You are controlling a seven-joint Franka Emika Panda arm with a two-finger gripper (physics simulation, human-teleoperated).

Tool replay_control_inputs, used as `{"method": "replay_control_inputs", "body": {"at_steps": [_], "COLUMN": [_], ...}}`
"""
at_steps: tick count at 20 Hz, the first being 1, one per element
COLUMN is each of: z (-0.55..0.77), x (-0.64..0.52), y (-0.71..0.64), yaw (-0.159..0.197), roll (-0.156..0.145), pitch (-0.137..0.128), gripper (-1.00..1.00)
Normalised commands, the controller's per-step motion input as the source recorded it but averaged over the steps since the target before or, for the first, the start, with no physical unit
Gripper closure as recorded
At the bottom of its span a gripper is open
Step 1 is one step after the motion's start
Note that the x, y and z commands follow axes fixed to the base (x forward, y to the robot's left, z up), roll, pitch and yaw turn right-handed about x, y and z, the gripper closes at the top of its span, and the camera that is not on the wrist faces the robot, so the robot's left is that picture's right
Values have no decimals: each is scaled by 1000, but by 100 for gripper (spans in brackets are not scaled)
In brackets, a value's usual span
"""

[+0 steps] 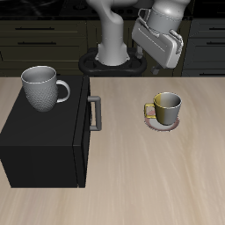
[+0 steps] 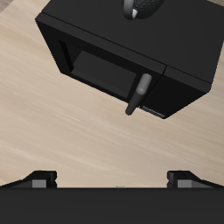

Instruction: Open the microwave

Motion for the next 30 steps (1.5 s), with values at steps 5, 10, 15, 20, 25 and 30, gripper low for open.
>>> {"method": "replay_control_inputs", "body": {"at_steps": [5,10,15,20,25,30], "z": [-112,-40,-29,-77,-45,-102], "x": [-18,-25,-63,5,-4,0], "y": [20,35,-174,-18,35,-53], "yaw": [-132,-75,-141,-71,-35,-16], "roll": [-26,-9,-65,-9,28,-26], "pitch": [-31,-56,-45,-55,-39,-75], "gripper": [-100,-100,-100,-100,-100,-100]}}
